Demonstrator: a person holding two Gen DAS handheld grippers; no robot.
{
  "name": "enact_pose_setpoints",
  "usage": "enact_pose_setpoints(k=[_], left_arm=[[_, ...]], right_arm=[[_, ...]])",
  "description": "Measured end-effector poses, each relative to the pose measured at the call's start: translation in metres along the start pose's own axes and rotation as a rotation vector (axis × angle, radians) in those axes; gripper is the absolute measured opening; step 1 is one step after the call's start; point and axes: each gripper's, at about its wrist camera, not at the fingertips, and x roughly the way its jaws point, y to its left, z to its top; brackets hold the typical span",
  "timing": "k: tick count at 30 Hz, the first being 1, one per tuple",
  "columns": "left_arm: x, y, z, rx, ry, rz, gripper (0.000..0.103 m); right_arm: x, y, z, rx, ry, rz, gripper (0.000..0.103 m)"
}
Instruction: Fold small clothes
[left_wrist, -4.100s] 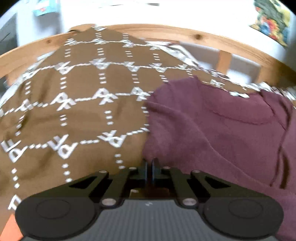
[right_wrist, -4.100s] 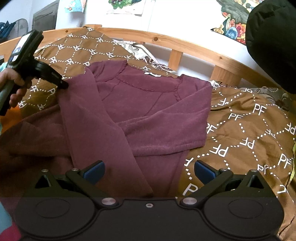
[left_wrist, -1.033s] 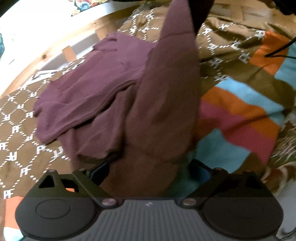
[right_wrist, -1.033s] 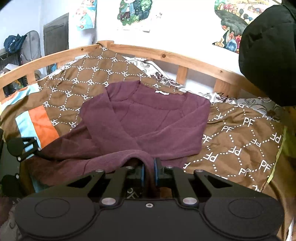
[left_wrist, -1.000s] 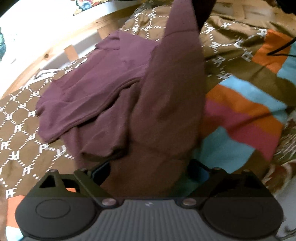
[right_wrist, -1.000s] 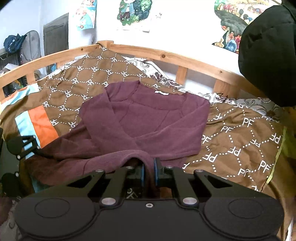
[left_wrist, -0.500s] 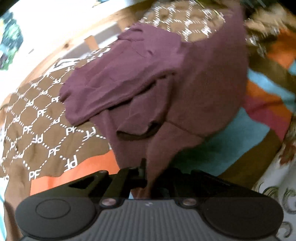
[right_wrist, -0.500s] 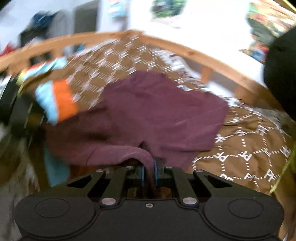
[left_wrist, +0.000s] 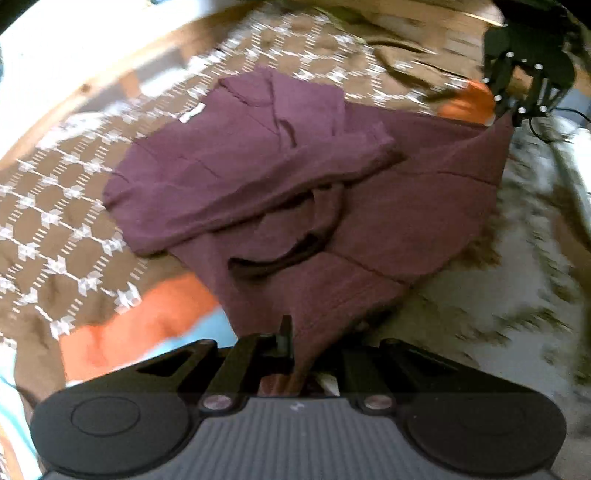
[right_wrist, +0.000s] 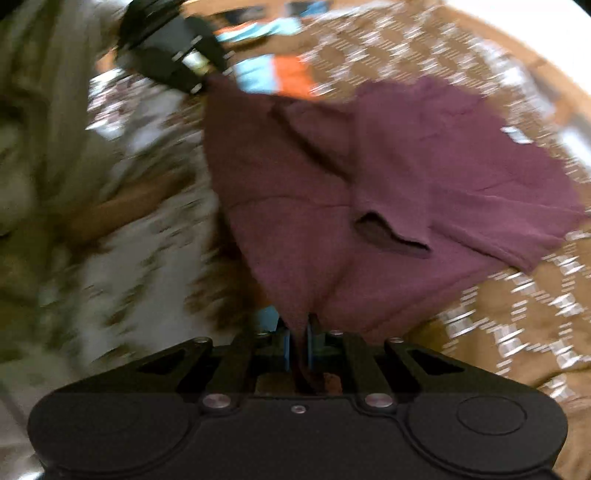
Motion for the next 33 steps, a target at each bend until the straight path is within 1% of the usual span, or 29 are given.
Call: enact_pose_setpoints(k=[2, 3, 4, 6, 8, 9, 12, 16, 19, 21, 22, 24, 26, 27, 28, 31, 33], left_arm=[[-0.008, -0.001, -0.002, 0.003, 0.028, -0.050, 0.003], [-0.012, -0.003, -0.001, 0.004, 0.027, -0.055, 0.003], [-0.016, -0.003, 0.003, 0.001, 0.019, -0.053, 0.003], [-0.020, 0.003, 0.012, -0.021, -0.008, -0.053, 0.003], [-0.024, 0.017, 0.026, -0.052, -0.043, -0.033, 0.003], [-0.025, 0.026, 0.035, -0.070, -0.064, -0.015, 0.003], [-0.027, 0.055, 0.063, -0.152, -0.116, 0.065, 0.004], [-0.026, 0.092, 0.103, -0.276, -0.132, 0.201, 0.004], [-0.021, 0.114, 0.138, -0.306, -0.123, 0.267, 0.004], [-0.014, 0.127, 0.163, -0.306, -0.102, 0.297, 0.004], [-0.008, 0.135, 0.174, -0.301, -0.095, 0.308, 0.004], [0.006, 0.148, 0.190, -0.300, -0.085, 0.334, 0.004], [0.026, 0.163, 0.202, -0.340, -0.056, 0.354, 0.005], [0.039, 0.172, 0.205, -0.375, -0.040, 0.353, 0.005], [0.052, 0.182, 0.209, -0.410, -0.029, 0.342, 0.005], [0.091, 0.204, 0.207, -0.485, 0.006, 0.319, 0.005], [0.112, 0.213, 0.202, -0.525, 0.035, 0.324, 0.005]], right_arm=[[-0.004, 0.008, -0.003, 0.033, 0.025, 0.109, 0.008], [-0.005, 0.011, -0.003, 0.041, 0.029, 0.134, 0.008], [-0.006, 0.012, -0.003, 0.049, 0.028, 0.142, 0.008], [-0.011, 0.008, -0.002, 0.083, 0.003, 0.132, 0.008], [-0.023, -0.004, 0.001, 0.116, -0.044, 0.088, 0.008], [-0.029, -0.011, 0.004, 0.127, -0.070, 0.051, 0.008], [-0.056, -0.036, 0.014, 0.178, -0.204, -0.088, 0.008], [-0.086, -0.073, 0.029, 0.239, -0.361, -0.268, 0.008], [-0.092, -0.100, 0.044, 0.259, -0.427, -0.399, 0.008], [-0.093, -0.124, 0.051, 0.274, -0.436, -0.460, 0.008], [-0.088, -0.134, 0.056, 0.288, -0.435, -0.497, 0.008], [-0.082, -0.156, 0.065, 0.319, -0.427, -0.546, 0.008], [-0.076, -0.180, 0.070, 0.348, -0.427, -0.576, 0.008], [-0.072, -0.191, 0.071, 0.376, -0.425, -0.578, 0.008], [-0.066, -0.207, 0.073, 0.418, -0.407, -0.559, 0.008], [-0.036, -0.241, 0.077, 0.504, -0.372, -0.557, 0.008], [-0.020, -0.250, 0.078, 0.534, -0.360, -0.557, 0.008]])
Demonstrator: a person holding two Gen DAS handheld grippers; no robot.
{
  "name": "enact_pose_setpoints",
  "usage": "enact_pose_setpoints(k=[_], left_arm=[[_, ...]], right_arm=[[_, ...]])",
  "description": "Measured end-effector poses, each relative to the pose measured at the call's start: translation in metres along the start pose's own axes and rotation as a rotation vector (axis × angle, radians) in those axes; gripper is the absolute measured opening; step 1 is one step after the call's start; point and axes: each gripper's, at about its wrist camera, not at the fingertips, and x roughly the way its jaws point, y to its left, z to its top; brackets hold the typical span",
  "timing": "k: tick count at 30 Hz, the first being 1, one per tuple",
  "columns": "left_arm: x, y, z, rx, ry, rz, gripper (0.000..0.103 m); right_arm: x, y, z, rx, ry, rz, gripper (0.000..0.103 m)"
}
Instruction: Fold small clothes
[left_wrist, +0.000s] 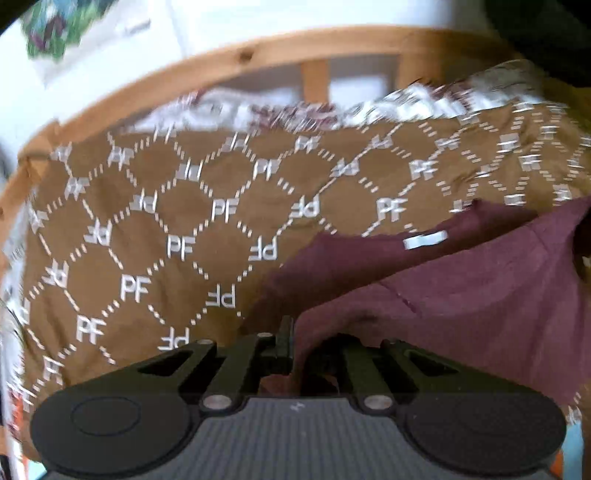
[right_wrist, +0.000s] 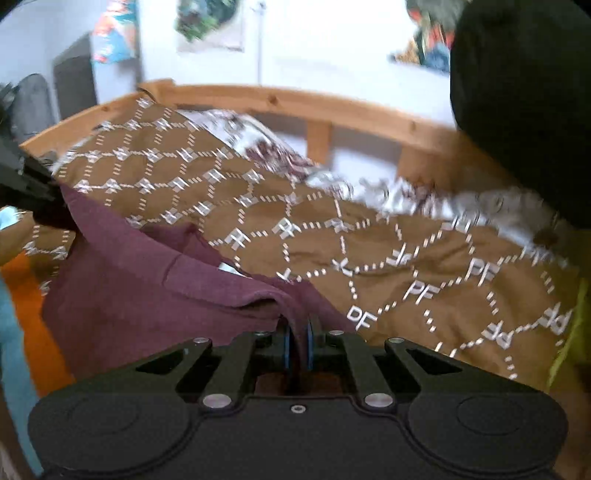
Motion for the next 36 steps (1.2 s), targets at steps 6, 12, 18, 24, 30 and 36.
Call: enact_pose_setpoints(k=[6, 12, 18, 24, 30, 36], left_arm=[[0.036, 0.010, -0.003, -0.090, 0.061, -0.009, 0.006], [0.045, 0.008, 0.003, -0.084, 0.046, 0.007, 0.010], [0.056, 0.009, 0.011, -0.100, 0.050, 0.060, 0.034], [0.051, 0.018, 0.012, -0.126, 0.017, 0.090, 0.070], [0.044, 0.024, 0.004, -0.127, -0.034, 0.065, 0.096], [0.044, 0.012, -0.008, -0.037, -0.084, 0.042, 0.090]], right_arm=[[0.034, 0.008, -0.008, -0.022, 0.028, -0.023, 0.009], [0.052, 0.005, -0.016, -0.015, 0.021, -0.053, 0.012], [0.067, 0.003, -0.015, -0.008, 0.005, -0.084, 0.015], [0.075, 0.007, -0.023, -0.076, -0.020, -0.198, 0.039], [0.061, -0.005, -0.033, -0.025, -0.082, -0.236, 0.087], [0.059, -0.001, -0.043, -0.007, -0.062, -0.159, 0.089]])
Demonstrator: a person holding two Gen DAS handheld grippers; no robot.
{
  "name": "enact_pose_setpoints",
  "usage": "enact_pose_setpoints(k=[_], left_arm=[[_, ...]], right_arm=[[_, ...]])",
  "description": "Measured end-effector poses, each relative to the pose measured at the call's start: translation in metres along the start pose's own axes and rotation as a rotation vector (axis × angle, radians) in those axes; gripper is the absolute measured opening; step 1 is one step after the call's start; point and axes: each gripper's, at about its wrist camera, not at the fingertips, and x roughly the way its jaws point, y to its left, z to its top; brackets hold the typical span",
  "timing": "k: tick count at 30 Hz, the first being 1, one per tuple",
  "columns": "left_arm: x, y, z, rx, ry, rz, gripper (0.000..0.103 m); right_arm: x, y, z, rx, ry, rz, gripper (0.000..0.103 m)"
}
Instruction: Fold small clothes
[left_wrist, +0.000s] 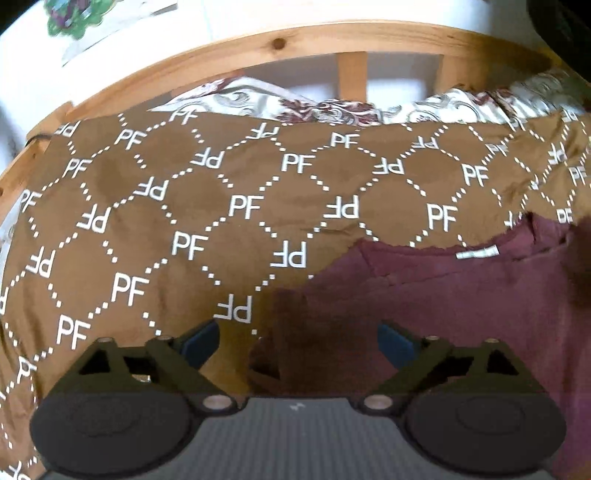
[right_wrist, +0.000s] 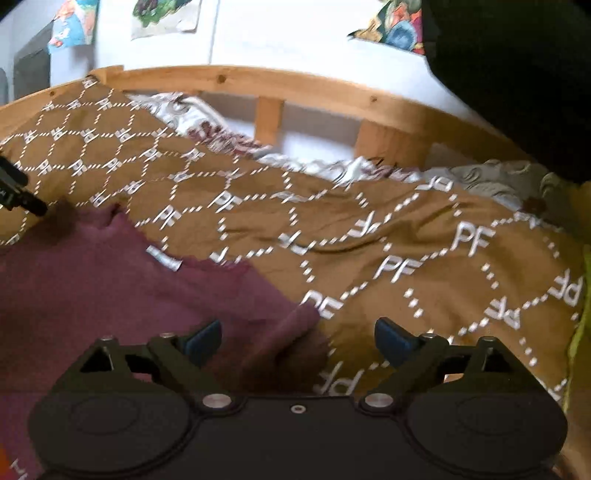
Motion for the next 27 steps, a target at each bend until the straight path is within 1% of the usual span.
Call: enact_pose_setpoints(k=[1, 2, 4, 5, 6, 7, 8, 9, 10, 12, 14, 18, 20, 22, 24, 27], left_arm=[[0.002, -0.002, -0.001, 0.003, 0.005, -0.003, 0.086], [0.005, -0.002, -0.001, -0.002, 0.013, -0.004, 0.084], [0.012, -0.001, -0.001, -0.022, 0.029, -0.008, 0.074], [0.016, 0.000, -0.002, -0.035, 0.034, -0.012, 0.071], [0.020, 0.003, -0.003, -0.050, 0.037, -0.016, 0.059], [0.024, 0.004, -0.004, -0.061, 0.044, -0.021, 0.045], [0.028, 0.007, -0.006, -0.075, 0.051, -0.026, 0.035], [0.031, 0.010, -0.008, -0.092, 0.055, -0.033, 0.015], [0.032, 0.012, -0.010, -0.109, 0.050, -0.044, 0.007], [0.030, 0.017, -0.012, -0.142, 0.018, -0.057, 0.005], [0.023, 0.019, -0.014, -0.156, -0.032, -0.035, 0.004], [0.003, 0.018, -0.012, -0.150, -0.161, 0.001, 0.003], [-0.002, 0.016, -0.006, -0.144, -0.198, 0.033, 0.003], [0.001, 0.013, 0.001, -0.148, -0.201, 0.054, 0.003], [0.007, 0.013, 0.006, -0.169, -0.196, 0.057, 0.003], [0.021, 0.010, 0.005, -0.172, -0.161, 0.075, 0.003]], right_arm=[[0.001, 0.002, -0.001, 0.003, 0.004, 0.009, 0.088], [0.003, 0.004, -0.002, 0.005, 0.006, 0.018, 0.087], [0.007, 0.008, -0.002, 0.003, 0.008, 0.020, 0.084], [0.009, 0.009, -0.001, 0.002, 0.009, 0.016, 0.080], [0.011, 0.009, 0.001, 0.007, 0.012, 0.013, 0.074], [0.014, 0.008, 0.002, 0.017, 0.014, 0.013, 0.071], [0.016, 0.006, 0.004, 0.027, 0.016, 0.014, 0.064], [0.018, 0.004, 0.005, 0.037, 0.018, 0.013, 0.055], [0.020, 0.002, 0.006, 0.047, 0.023, 0.012, 0.049], [0.026, -0.002, 0.007, 0.064, 0.038, 0.003, 0.025], [0.027, -0.006, 0.007, 0.074, 0.037, 0.006, 0.008], [0.014, -0.005, 0.010, 0.044, -0.032, -0.017, 0.005], [0.009, -0.003, 0.014, 0.026, -0.076, -0.038, 0.005], [0.008, -0.002, 0.018, 0.021, -0.095, -0.057, 0.005], [0.012, -0.002, 0.021, 0.033, -0.095, -0.078, 0.005], [0.023, -0.002, 0.020, 0.042, -0.060, -0.093, 0.005]])
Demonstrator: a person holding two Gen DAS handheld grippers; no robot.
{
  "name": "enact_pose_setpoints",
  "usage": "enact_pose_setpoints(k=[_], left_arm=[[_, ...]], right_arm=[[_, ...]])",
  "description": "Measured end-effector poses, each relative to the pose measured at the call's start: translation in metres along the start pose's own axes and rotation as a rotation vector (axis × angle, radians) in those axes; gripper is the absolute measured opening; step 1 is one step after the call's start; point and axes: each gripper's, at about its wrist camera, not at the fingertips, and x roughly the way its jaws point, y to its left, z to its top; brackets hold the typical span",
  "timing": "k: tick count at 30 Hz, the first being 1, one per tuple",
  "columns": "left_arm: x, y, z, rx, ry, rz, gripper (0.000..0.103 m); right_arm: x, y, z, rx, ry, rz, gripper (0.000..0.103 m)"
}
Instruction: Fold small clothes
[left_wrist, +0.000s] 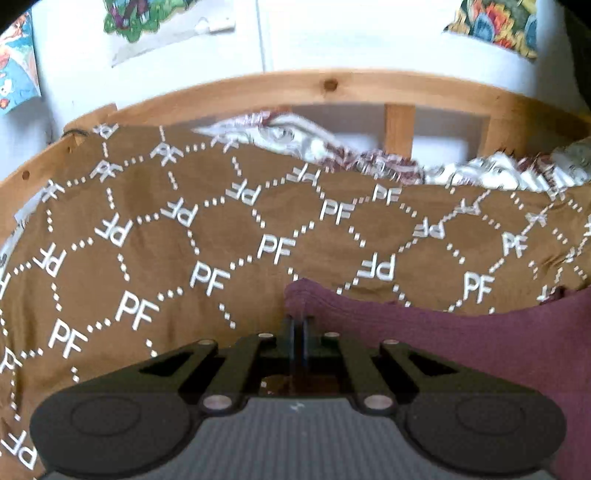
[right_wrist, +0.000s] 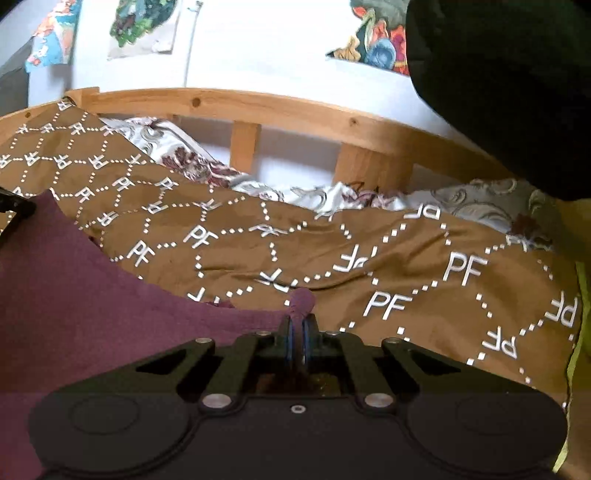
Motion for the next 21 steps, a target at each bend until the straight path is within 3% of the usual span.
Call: enact_pose_setpoints(k=[7, 11, 12, 13, 15, 21], left_arm=[[0.005, -0.014, -0.015, 0.070, -0.010, 0.047, 0.005], [0.003, -0.018, -0.016, 0.079, 0.002, 0.048, 0.011], [0.001, -0.017, -0.016, 0.068, 0.004, 0.045, 0.026], [-0.002, -0.014, -0.017, 0.046, -0.003, 0.042, 0.049], [-0.016, -0.007, -0.019, -0.009, -0.054, 0.038, 0.072], [-0.068, 0.011, -0.033, -0.127, -0.169, 0.014, 0.102]], right_arm=[[0.006, 0.004, -0.009, 0.000, 0.044, -0.009, 0.009], [-0.003, 0.004, -0.010, -0.014, 0.052, -0.004, 0.025], [-0.007, 0.005, -0.011, -0.023, 0.053, -0.002, 0.034], [-0.012, 0.005, -0.012, -0.033, 0.052, 0.007, 0.040], [-0.024, 0.007, -0.014, -0.035, 0.046, 0.026, 0.068], [-0.078, 0.030, -0.030, -0.084, 0.014, 0.084, 0.094]])
